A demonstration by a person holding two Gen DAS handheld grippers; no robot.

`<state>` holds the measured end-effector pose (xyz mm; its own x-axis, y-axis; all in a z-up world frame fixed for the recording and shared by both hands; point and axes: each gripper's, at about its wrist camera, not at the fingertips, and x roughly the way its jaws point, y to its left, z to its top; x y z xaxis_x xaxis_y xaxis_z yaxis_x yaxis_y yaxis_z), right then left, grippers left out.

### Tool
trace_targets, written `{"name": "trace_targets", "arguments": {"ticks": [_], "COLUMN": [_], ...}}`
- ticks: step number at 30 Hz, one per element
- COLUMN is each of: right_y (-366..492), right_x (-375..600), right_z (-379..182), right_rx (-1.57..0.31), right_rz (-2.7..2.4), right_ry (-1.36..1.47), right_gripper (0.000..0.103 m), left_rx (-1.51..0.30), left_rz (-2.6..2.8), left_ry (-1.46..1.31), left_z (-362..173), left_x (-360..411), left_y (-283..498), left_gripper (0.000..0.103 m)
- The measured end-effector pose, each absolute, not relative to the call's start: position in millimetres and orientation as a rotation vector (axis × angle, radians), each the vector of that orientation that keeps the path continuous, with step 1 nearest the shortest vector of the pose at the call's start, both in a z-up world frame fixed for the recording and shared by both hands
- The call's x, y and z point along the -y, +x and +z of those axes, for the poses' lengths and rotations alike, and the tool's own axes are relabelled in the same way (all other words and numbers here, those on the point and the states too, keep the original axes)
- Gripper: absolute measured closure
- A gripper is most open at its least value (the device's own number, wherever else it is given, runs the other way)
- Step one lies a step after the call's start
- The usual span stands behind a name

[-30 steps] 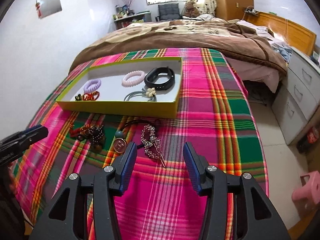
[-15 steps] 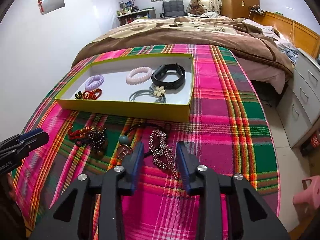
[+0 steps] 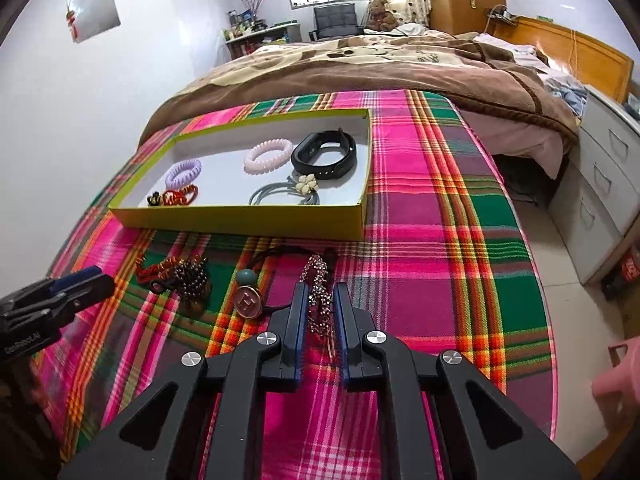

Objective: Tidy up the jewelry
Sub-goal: 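Move the right tool to the pink beaded hairpin and close on it, then grasp the red-gold tassel charm with the left tool while the right holds the hairpin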

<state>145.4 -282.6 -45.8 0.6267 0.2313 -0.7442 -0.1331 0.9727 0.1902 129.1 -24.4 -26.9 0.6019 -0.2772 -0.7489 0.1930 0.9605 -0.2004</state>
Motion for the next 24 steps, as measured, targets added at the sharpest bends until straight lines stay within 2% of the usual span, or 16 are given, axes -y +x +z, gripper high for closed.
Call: {"name": "trace_targets", "arguments": {"ticks": [24], "right_y": [126], "right_x": [293], "right_z": [-32], "right_rx": [-0.854], "right_rz": [0.285], "right_ry": [0.262], "right_gripper": [0.09], "left_rx": [-0.922], "left_rz": [-0.326], "left_ry": [0.072], "left_z": [-44], "left_x": [62], "left_y": [155], "left_gripper": [0.059]}}
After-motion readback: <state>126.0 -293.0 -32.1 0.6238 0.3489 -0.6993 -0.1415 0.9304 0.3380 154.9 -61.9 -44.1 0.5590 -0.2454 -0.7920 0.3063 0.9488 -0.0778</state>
